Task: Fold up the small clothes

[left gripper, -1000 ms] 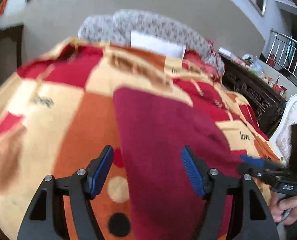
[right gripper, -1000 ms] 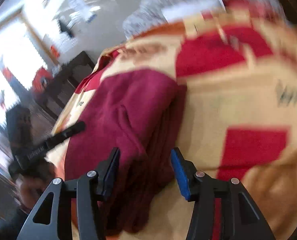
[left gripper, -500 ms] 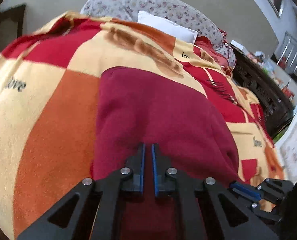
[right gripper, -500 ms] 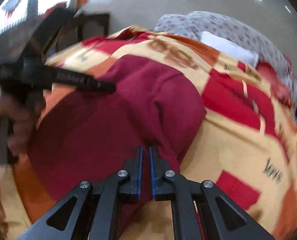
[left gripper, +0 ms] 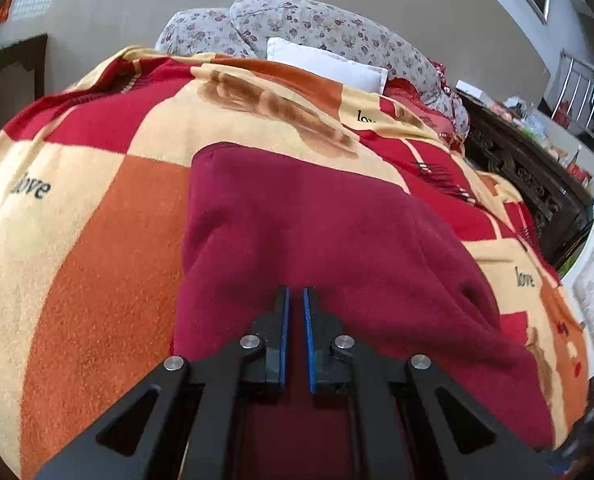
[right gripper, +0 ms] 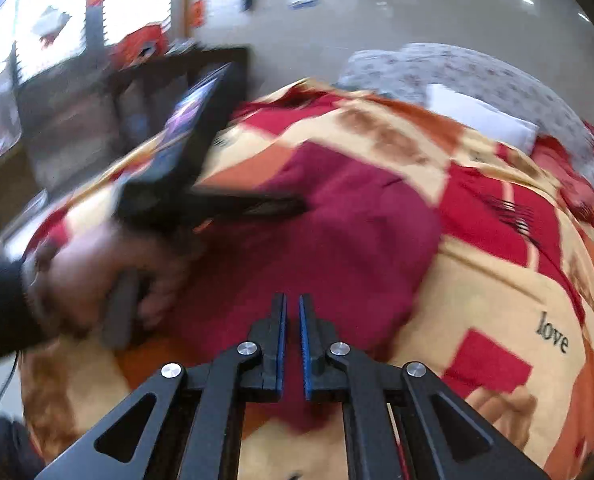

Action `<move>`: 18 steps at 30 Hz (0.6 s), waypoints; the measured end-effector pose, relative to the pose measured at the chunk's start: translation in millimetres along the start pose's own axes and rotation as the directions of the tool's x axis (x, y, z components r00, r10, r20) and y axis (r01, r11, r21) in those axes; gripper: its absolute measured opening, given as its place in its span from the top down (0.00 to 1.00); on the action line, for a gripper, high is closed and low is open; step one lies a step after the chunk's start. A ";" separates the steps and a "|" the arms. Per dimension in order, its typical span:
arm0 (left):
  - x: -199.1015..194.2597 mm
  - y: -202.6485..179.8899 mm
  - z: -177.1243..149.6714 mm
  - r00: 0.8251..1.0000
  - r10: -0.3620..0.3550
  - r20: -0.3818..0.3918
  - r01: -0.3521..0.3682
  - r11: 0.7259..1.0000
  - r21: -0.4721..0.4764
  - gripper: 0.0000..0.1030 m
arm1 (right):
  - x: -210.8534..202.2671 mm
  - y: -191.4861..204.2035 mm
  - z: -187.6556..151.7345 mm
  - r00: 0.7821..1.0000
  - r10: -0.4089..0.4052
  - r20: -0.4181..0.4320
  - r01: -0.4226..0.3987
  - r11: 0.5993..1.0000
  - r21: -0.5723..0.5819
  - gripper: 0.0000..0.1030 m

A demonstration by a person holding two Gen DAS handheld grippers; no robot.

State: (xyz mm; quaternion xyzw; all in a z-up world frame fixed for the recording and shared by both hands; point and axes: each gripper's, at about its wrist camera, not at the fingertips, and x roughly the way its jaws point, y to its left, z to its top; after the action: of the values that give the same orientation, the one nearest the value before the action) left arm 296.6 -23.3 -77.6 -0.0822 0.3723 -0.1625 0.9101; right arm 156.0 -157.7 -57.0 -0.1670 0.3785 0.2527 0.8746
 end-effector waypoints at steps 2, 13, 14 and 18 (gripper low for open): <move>-0.4 -3.8 -0.8 1.000 0.010 0.003 -0.010 1.000 0.019 0.93 | 22.8 -3.7 -26.1 0.996 -0.040 -0.074 0.040 0.999 0.001 0.96; -1.1 -14.7 -3.2 0.997 0.080 0.016 -0.081 0.995 0.065 0.93 | 20.2 -19.0 -35.7 0.999 0.027 0.017 -0.028 0.995 0.093 0.96; -1.3 -14.9 -3.4 0.997 0.082 0.016 -0.083 0.994 0.066 0.93 | 20.0 -17.4 -35.9 1.000 0.021 0.017 -0.023 0.996 0.088 0.96; -0.7 -14.1 -3.3 0.996 0.083 0.017 -0.083 0.994 0.066 0.93 | 20.7 -18.3 -35.3 1.000 0.021 0.021 -0.023 0.996 0.088 0.96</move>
State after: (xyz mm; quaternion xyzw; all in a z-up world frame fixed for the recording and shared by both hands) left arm 290.5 -36.3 -75.7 -0.0374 0.3633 -0.1363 0.9209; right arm 158.2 -183.1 -93.9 -0.1213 0.3823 0.2471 0.8821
